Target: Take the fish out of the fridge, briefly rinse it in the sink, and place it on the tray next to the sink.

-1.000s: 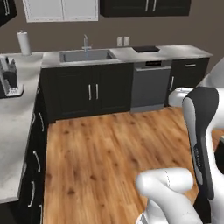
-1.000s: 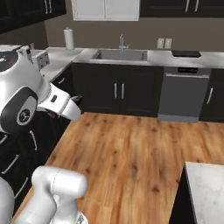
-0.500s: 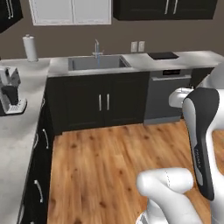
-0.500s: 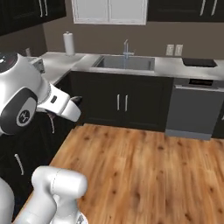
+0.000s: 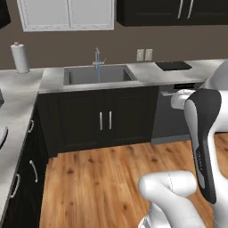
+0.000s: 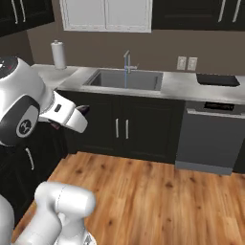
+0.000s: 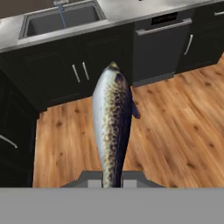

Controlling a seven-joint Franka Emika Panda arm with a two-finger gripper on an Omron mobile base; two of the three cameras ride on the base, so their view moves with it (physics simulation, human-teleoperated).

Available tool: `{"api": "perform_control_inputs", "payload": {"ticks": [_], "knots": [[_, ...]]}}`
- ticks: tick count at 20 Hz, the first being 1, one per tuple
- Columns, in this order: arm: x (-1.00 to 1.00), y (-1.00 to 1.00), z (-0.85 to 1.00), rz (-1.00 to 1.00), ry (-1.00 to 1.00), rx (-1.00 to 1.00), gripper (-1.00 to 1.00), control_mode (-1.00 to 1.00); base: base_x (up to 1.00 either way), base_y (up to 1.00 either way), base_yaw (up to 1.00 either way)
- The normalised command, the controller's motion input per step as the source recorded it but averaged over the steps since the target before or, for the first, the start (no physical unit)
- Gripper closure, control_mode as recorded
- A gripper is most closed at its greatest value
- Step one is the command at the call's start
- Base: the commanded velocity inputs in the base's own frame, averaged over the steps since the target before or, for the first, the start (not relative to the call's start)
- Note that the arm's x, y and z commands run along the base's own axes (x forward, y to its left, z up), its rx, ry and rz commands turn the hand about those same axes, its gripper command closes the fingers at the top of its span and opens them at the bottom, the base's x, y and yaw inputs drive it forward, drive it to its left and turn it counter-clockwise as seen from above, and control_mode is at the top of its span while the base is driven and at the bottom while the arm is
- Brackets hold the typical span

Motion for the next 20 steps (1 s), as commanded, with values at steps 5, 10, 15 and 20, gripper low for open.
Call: {"api": "perform_control_inputs", "payload": {"ticks": [5, 10, 15, 20], "knots": [[0.0, 0.0, 0.0, 0.0, 0.0, 0.0, 1.0, 1.0, 1.0, -0.63, 0.05], [0.0, 0.0, 0.0, 0.0, 0.0, 0.0, 1.0, 1.0, 1.0, -0.14, 0.0], [0.0, 0.0, 0.0, 0.0, 0.0, 0.0, 1.0, 1.0, 1.0, 0.0, 0.02], [0.0, 0.0, 0.0, 0.0, 0.0, 0.0, 1.0, 1.0, 0.98, 0.0, 0.05]]}}
